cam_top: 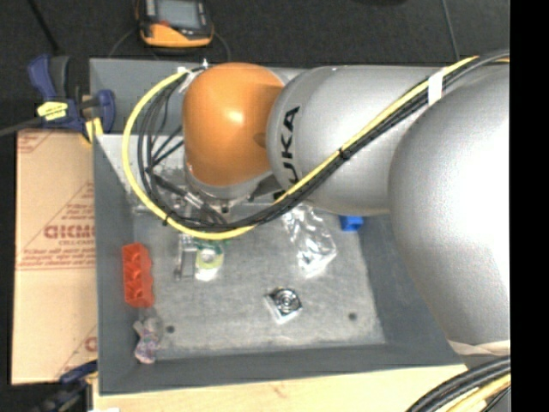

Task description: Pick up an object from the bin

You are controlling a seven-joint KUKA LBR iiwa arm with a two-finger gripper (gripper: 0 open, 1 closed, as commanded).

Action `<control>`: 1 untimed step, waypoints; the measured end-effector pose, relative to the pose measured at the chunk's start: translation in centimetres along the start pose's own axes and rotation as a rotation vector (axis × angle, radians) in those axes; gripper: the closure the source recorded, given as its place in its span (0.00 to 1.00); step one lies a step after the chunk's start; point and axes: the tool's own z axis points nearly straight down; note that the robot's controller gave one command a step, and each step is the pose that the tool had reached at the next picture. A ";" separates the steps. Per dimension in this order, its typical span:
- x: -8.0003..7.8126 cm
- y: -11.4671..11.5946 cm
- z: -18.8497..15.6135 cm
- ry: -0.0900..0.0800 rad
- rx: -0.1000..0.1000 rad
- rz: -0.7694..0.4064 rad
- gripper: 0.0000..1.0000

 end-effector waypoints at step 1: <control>-2.2 -6.6 9.8 -0.001 0.005 -0.084 0.00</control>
Offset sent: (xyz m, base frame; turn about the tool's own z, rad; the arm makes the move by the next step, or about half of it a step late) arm 0.0212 -0.0600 -0.0937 -0.0882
